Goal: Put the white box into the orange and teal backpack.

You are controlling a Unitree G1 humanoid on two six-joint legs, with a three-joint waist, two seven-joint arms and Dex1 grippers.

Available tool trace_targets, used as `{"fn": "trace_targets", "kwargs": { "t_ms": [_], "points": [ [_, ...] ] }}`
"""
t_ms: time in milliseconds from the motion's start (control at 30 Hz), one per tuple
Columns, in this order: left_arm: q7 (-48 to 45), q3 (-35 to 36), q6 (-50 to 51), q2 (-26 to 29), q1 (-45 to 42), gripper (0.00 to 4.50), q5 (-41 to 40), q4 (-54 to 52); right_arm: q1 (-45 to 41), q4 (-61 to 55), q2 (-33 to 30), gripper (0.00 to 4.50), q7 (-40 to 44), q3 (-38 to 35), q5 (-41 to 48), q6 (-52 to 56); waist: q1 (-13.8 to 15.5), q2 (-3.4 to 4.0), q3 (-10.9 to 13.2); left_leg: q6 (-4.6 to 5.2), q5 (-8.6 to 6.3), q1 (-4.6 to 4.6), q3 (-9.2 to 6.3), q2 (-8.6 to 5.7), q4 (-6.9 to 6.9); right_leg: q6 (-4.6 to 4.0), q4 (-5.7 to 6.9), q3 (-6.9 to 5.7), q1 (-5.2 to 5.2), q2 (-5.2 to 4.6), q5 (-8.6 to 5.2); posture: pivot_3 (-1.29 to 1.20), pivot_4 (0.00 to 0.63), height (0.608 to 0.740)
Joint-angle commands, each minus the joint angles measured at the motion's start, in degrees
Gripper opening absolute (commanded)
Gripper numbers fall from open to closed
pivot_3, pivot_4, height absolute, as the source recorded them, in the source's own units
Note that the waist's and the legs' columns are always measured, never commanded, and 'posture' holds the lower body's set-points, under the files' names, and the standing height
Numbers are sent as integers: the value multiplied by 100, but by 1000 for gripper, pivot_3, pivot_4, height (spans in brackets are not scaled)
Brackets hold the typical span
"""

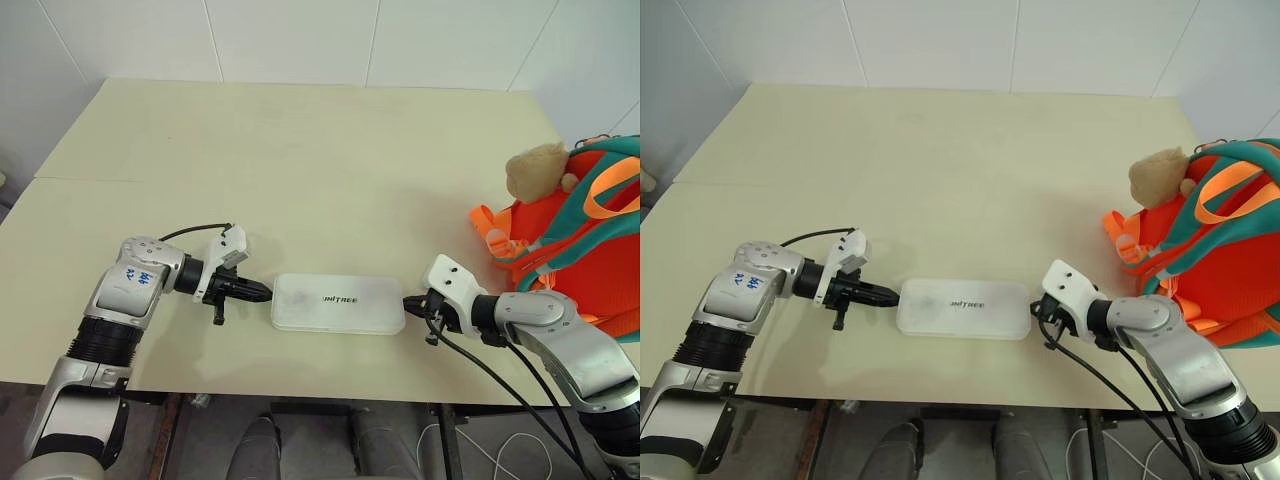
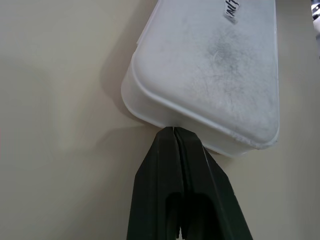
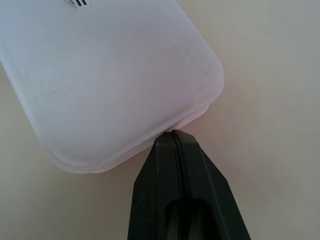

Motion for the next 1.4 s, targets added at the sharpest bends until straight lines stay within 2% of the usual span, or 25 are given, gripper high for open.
{"fn": "trace_targets", "kwargs": {
  "t_ms": [33, 367, 467, 567, 867, 933, 967, 1100, 1200, 1267, 1400],
  "points": [
    [138, 66, -36, 13, 47, 33, -194, -148, 26, -194, 3, 0, 110, 4, 65, -160, 2, 0, 0, 0, 0, 0, 0, 0, 0, 0, 0, 0, 0, 0, 0, 0, 150, 740],
    [801, 582, 914, 204, -93, 33, -633, -309, 91, 230, -228, 0, -4, -386, -184, -503, 0, 0, 0, 0, 0, -1, 0, 0, 1, 0, 0, 0, 0, 0, 0, 0, 150, 740],
    [1087, 780, 1151, 247, -181, 630, -742, -319, 1, 410, -288, 0, -52, -572, -267, -615, -3, 0, 0, 0, 0, 0, 0, 0, 1, 0, 0, -1, 0, 0, 0, 0, 150, 740],
    [1279, 961, 1408, 251, -297, 1539, -931, -350, -103, 495, -305, 592, -64, -700, -259, -635, -8, 0, 0, 0, 0, 0, 0, 0, 1, 1, 1, -1, 0, 0, 0, 0, 150, 740],
    [1576, 1473, 2631, 282, -620, 4463, -1776, -336, -234, 701, -173, 3722, -155, -684, -375, -816, -10, 0, 0, 0, 0, 0, 0, 0, -2, 1, 0, -1, -1, 0, 0, 0, 150, 740],
    [1565, 1536, 2770, 323, -603, 4500, -1948, -308, -242, 709, -124, 4362, -185, -667, -391, -835, -11, 0, 0, 0, 0, 0, 0, 0, -2, 1, 0, -1, -1, 0, 0, 0, 150, 740],
    [1554, 1550, 2808, 339, -597, 4500, -2011, -292, -244, 710, -106, 4477, -192, -667, -398, -839, -12, 0, 0, 0, 0, 0, 0, 0, -1, 1, 1, -2, -1, 0, 0, 0, 150, 740],
    [1828, 1634, 3254, 242, -605, 4500, -2149, 137, -256, 750, -43, 4477, -225, -644, -461, -875, -7, 0, 0, -1, 0, 1, 0, 0, 0, 1, 3, -1, -1, 0, 0, 0, 150, 740],
    [1828, 1716, 4201, 256, -763, 4500, -2545, 288, -227, 733, -13, 4477, -244, -650, -474, -877, -11, 0, 0, -1, 0, 0, 0, -1, 1, 1, 3, -2, -1, 0, 0, 0, 150, 740],
    [1738, 1632, 4789, 351, -835, 4500, -2784, 335, -192, 706, 1, 4477, -258, -654, -472, -871, -11, -1, 1, -1, 0, -1, -2, -1, 0, 1, 2, -3, -2, 0, 0, 0, 150, 740],
    [1553, 1214, 5133, 574, -793, 4500, -2964, 515, -157, 660, 48, 4477, -285, -632, -468, -841, -21, 0, 0, -1, 0, 0, -2, -1, -3, 1, 1, -4, -2, 0, -1, 0, 150, 740]
  ]
}}
